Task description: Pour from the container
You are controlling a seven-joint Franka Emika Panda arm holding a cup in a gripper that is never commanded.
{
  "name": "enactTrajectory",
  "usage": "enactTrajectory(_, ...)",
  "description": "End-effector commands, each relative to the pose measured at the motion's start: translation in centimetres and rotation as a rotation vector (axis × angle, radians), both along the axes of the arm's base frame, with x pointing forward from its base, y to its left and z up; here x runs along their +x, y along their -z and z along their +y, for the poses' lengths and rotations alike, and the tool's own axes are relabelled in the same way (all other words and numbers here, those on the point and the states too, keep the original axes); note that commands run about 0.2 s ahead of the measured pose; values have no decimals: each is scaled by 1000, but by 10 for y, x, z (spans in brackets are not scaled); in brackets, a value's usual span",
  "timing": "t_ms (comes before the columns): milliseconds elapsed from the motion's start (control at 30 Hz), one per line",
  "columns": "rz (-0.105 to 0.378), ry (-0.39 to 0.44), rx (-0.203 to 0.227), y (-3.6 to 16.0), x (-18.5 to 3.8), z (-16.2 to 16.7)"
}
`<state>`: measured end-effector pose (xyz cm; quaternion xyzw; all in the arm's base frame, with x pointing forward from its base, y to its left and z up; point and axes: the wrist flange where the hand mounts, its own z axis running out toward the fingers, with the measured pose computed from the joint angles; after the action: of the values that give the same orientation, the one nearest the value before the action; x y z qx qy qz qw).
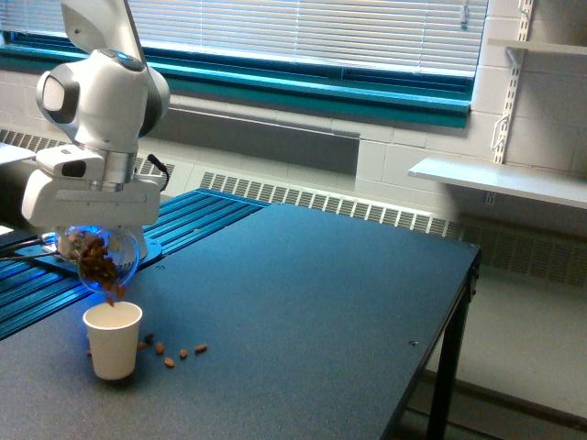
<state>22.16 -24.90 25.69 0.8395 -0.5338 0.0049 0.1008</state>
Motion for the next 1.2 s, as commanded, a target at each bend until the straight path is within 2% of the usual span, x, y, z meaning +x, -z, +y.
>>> enactTrajectory(33, -11, -11, 7, 0, 10, -3)
enactTrajectory(433, -13, 18, 11, 2, 12, -14)
enactTrajectory(633, 12, 30, 14, 7, 4, -17)
enactTrajectory(1200, 4, 60, 6, -1, 6, -28)
